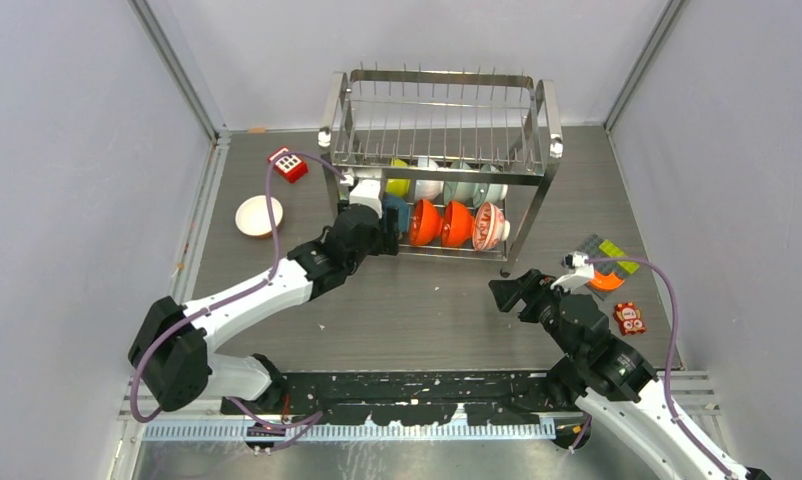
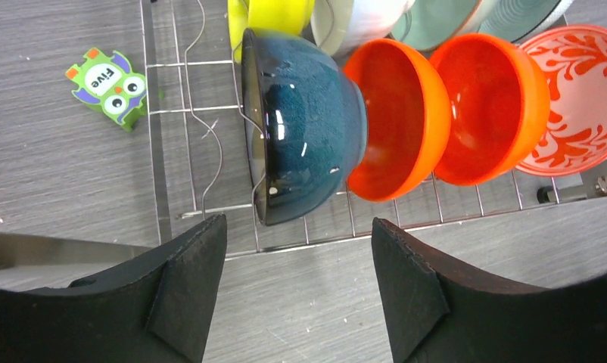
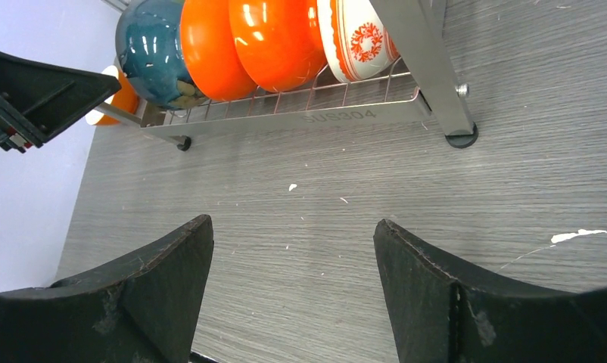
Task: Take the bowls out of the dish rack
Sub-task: Pick up the bowl from the dish rack.
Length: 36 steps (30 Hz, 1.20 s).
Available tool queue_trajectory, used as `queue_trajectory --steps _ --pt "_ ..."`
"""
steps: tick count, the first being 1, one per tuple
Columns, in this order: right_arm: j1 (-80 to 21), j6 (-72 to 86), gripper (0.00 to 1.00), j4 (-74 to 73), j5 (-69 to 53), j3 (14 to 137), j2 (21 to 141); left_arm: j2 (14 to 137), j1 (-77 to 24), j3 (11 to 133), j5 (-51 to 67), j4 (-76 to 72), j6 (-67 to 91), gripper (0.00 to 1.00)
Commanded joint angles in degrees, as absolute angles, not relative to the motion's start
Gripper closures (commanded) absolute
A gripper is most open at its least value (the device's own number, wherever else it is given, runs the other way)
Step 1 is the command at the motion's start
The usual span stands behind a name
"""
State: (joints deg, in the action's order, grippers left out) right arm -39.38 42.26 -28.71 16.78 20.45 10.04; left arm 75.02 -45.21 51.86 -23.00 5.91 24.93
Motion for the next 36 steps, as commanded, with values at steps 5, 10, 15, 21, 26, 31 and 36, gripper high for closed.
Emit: queue_trajectory --steps 5,10,15,21,26,31,36 --pt "-39.7 42.4 0.19 -26.5 16.2 19.9 8.1 76.8 -42.0 50.5 -19.4 -3.6 23.0 0.32" --pt "-39.7 42.2 0.19 -26.5 16.1 19.7 7.6 77.9 -41.3 49.2 -18.7 -6.6 22.5 0.35" --pt "-39.7 41.9 0.19 -26.7 15.9 19.7 7.1 78.4 -41.2 46.5 -19.2 -11.1 22.6 0.36" --pt "-39.6 41.8 0.19 -26.8 15.2 19.7 6.7 78.3 -41.2 42.0 -21.3 -18.7 23.5 0.38" --pt "-39.7 41.7 0.19 -26.7 14.6 19.6 6.3 78.9 -41.2 40.9 -21.1 -23.0 23.1 0.39" --pt "-39.7 41.8 0.19 -26.8 14.3 19.5 5.6 80.3 -41.2 41.0 -19.8 -25.7 21.8 0.39" --pt "-39.7 41.8 0.19 -26.8 14.2 19.4 5.4 81.8 -41.1 40.8 -18.5 -27.2 21.8 0.42"
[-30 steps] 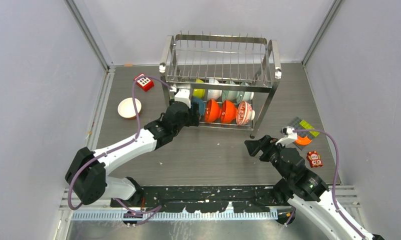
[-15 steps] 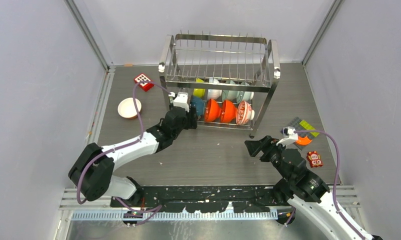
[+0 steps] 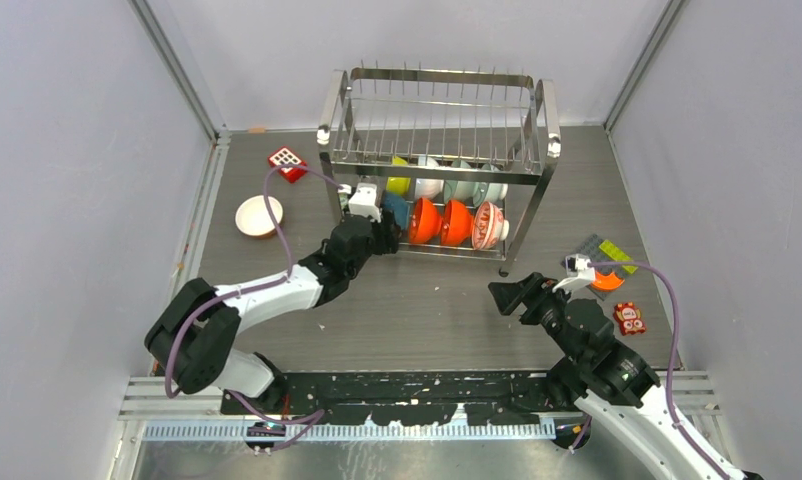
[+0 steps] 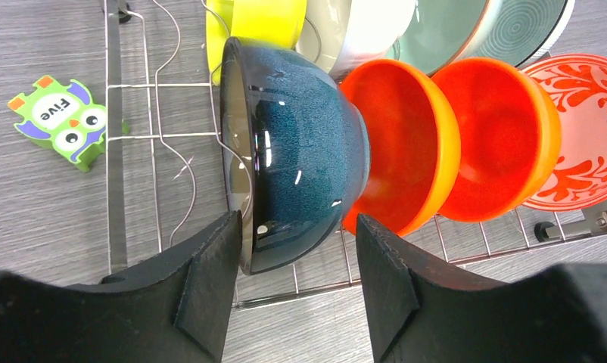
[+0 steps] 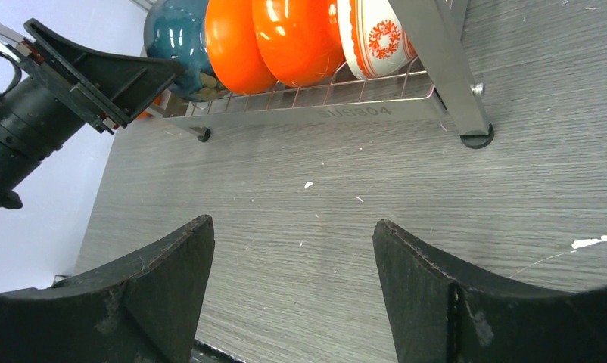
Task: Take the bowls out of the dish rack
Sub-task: Pick up the bowl from the dish rack.
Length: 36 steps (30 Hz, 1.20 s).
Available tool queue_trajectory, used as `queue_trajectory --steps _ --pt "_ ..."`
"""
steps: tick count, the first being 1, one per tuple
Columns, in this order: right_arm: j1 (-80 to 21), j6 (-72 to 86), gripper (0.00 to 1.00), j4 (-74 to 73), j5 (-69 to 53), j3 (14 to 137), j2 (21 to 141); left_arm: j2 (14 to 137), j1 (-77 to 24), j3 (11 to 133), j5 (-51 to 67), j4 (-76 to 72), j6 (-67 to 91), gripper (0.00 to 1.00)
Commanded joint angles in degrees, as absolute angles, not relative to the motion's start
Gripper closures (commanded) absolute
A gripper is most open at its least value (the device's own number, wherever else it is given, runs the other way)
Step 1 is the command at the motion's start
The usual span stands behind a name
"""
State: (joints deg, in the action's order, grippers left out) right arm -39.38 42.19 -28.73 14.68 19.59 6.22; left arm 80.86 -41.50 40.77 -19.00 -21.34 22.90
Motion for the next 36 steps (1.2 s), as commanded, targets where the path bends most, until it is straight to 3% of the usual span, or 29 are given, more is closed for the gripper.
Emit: queue_trajectory --steps 1,29,36 --pt "-39.7 41.8 0.19 -26.7 14.3 19.4 5.5 81.9 -41.1 40.8 -18.2 -27.5 21.8 0.44" --pt "-39.7 41.9 0.19 -26.6 15.0 19.2 6.0 81.0 -40.1 38.4 -14.7 -31.8 21.6 0.78" --pt "-39.7 42.0 0.19 -26.6 15.3 19.1 6.0 80.2 -40.1 37.4 -13.0 -34.1 21.0 0.93"
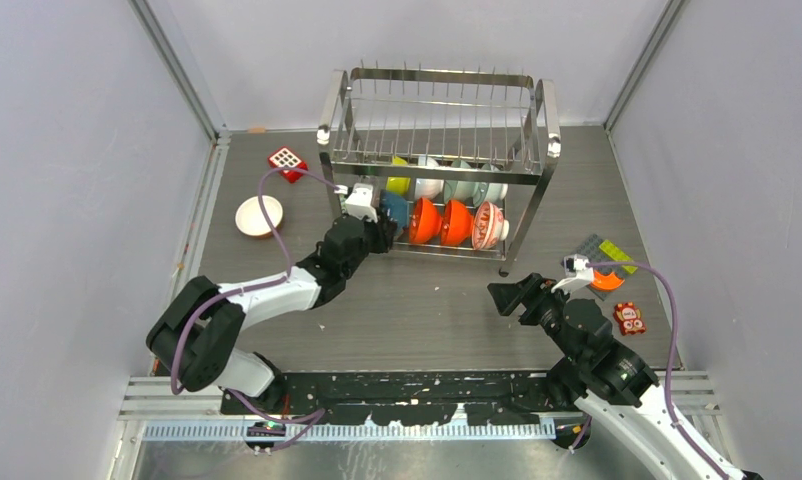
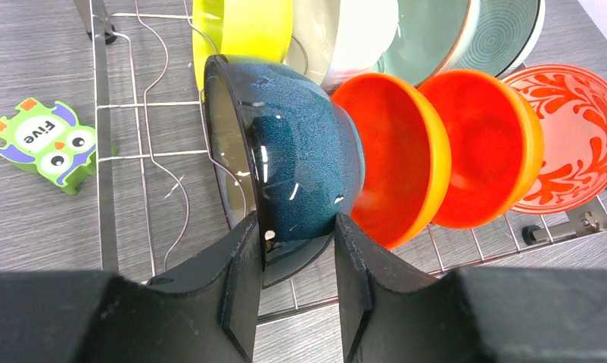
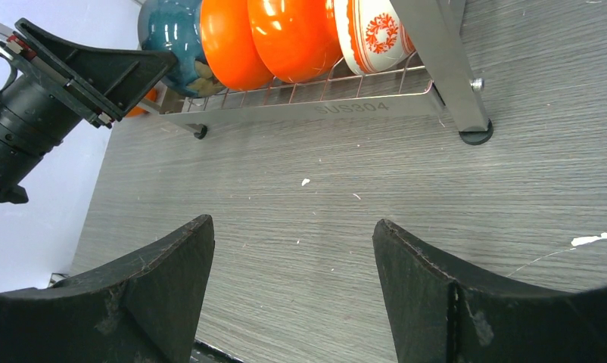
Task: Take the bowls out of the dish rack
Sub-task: Pick up the bowl from the dish rack.
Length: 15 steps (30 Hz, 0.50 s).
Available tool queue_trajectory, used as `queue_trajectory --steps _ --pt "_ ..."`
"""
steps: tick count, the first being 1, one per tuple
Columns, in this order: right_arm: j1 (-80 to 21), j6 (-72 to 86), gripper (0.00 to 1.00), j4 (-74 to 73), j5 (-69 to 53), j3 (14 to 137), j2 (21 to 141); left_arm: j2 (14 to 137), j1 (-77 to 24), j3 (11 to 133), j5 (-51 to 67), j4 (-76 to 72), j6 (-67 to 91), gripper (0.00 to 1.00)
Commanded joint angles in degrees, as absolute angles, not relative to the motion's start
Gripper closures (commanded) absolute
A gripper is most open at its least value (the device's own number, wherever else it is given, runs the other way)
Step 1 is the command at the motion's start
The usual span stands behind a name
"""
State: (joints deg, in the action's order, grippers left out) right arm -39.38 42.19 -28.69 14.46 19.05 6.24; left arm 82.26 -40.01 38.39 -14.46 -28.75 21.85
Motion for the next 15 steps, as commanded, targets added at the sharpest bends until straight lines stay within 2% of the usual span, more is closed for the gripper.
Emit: queue_trajectory --steps 1,4,15 --pt "-39.7 42.0 0.19 -26.6 15.3 19.1 6.0 80.0 -40.1 37.3 -12.8 -34.4 20.8 0.95" --pt "-39.7 42.0 0.19 -26.6 15.4 19.1 6.1 79.7 -40.1 37.4 -11.6 -35.0 20.3 1.0" --pt "-39.7 42.2 0.19 -26.6 15.6 19.0 5.9 77.4 -40.1 36.8 -8.7 -38.7 19.8 1.0"
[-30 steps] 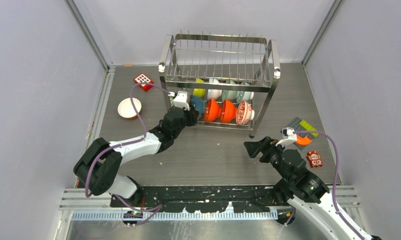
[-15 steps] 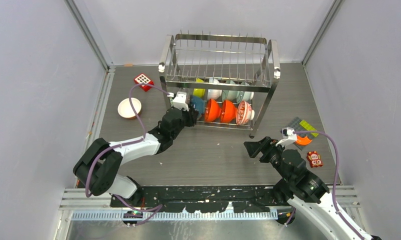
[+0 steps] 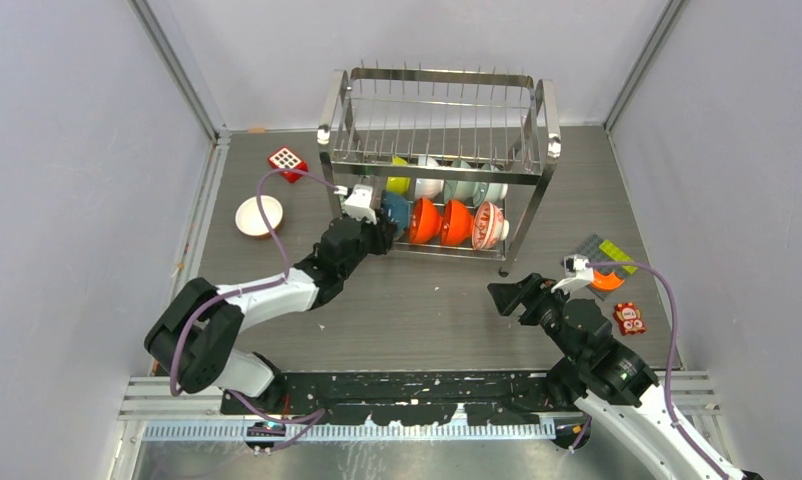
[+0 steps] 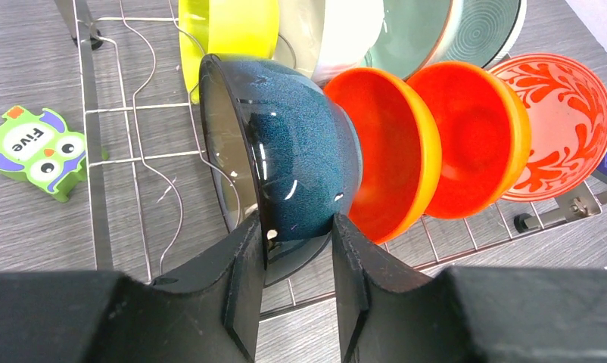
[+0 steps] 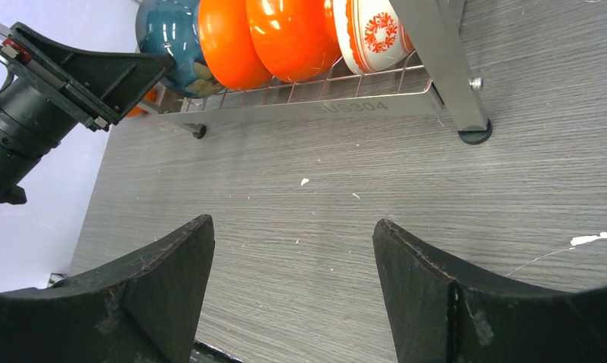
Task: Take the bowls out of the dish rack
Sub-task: Pick up the bowl from the dish rack.
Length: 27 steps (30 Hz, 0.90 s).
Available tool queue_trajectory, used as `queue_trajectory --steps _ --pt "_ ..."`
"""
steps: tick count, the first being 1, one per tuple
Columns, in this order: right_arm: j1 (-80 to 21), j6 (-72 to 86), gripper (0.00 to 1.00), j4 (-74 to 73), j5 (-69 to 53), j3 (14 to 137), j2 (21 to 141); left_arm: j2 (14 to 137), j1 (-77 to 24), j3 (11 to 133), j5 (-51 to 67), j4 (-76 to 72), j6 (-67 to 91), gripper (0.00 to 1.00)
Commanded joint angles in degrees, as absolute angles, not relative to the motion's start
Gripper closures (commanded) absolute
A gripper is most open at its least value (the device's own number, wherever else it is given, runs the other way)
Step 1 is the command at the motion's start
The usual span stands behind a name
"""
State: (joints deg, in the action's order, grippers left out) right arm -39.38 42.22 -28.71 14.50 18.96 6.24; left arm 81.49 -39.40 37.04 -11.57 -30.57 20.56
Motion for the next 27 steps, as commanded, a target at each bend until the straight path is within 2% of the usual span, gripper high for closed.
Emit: queue_trajectory --steps 1,27 --pt "-39.6 42.2 0.2 -26.7 15.6 19.0 5.8 77.2 -40.1 36.4 -8.4 -39.5 19.9 1.0" --pt "-39.7 42.5 0.19 -27.2 15.9 18.9 4.8 73.8 -39.4 31.8 -8.7 -46.7 24.9 1.0"
